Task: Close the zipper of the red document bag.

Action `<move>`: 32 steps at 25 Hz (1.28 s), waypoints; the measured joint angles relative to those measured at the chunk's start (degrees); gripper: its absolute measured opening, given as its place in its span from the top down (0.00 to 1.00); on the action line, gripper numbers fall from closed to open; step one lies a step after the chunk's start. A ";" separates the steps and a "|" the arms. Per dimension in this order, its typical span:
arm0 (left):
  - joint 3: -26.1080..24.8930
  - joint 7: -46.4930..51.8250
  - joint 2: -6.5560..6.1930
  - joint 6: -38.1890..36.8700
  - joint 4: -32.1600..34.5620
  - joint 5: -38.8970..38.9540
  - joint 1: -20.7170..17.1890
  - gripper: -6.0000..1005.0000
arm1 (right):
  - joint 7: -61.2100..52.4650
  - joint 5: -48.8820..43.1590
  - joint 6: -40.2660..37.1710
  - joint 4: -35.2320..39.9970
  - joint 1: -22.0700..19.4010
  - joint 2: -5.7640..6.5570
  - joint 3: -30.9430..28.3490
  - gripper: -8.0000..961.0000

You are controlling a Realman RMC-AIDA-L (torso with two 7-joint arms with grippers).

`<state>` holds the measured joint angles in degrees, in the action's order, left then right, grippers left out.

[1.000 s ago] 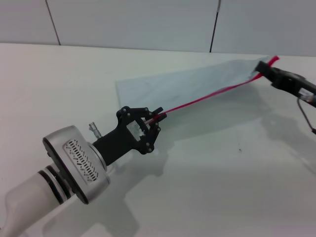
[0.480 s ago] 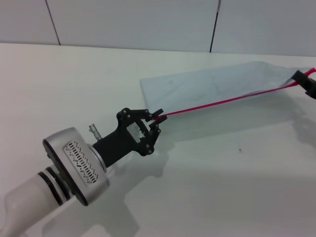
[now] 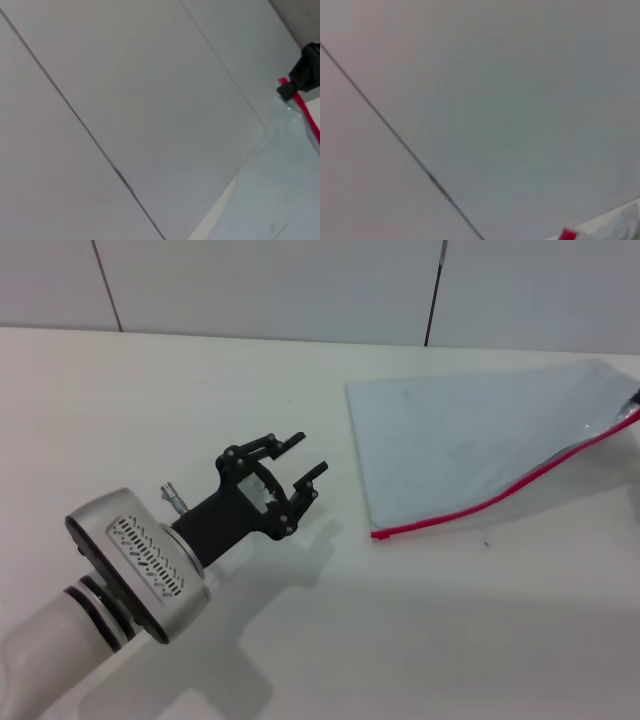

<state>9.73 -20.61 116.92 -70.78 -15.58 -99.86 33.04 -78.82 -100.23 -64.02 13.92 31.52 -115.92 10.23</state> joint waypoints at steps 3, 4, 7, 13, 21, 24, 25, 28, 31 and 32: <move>-0.17 0.16 -0.10 -0.02 -0.02 0.07 -0.02 0.59 | 0.24 0.00 0.34 0.13 -0.18 -0.05 -2.09 0.95; -0.22 0.16 -0.11 -0.03 -0.02 0.08 -0.02 0.56 | 0.70 0.00 0.74 0.26 -0.44 -0.16 -3.64 0.95; -1.02 0.18 -0.15 -0.07 -0.03 0.10 -0.12 0.50 | 2.77 0.00 1.00 0.26 -0.80 -0.27 -5.76 0.85; -6.06 0.42 -0.34 -3.60 0.16 0.12 -2.20 0.39 | 15.01 -0.02 -2.34 -2.23 -1.18 -0.61 -11.68 0.68; -9.91 6.67 -0.62 -6.46 0.81 0.12 -3.62 0.39 | 42.62 -0.03 -11.58 -12.66 -3.53 -0.70 -22.64 0.49; -9.97 9.32 -0.66 -8.22 1.83 0.12 -3.98 0.39 | 51.08 -0.01 -12.75 -16.27 -4.22 -0.70 -24.18 0.42; -9.98 9.74 -0.66 -8.62 2.01 0.12 -4.07 0.39 | 53.12 -0.02 -13.18 -17.11 -4.36 -0.71 -24.26 0.40; -9.99 12.28 -0.67 -10.92 2.51 0.11 -4.45 0.39 | 59.43 -0.03 -15.99 -19.50 -5.20 -0.87 -24.33 0.35; -10.00 16.79 -0.70 -13.09 3.77 0.11 -4.60 0.39 | 65.65 -0.03 -19.40 -21.92 -6.16 -1.02 -24.35 0.35; -10.00 18.69 -0.73 -13.77 4.30 0.11 -4.67 0.39 | 67.74 -0.04 -20.14 -22.75 -6.32 -1.02 -24.35 0.35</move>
<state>-0.27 -1.92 116.20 -84.55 -11.28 -99.75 28.37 -11.08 -100.26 -84.15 -8.83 25.20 -116.95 -14.12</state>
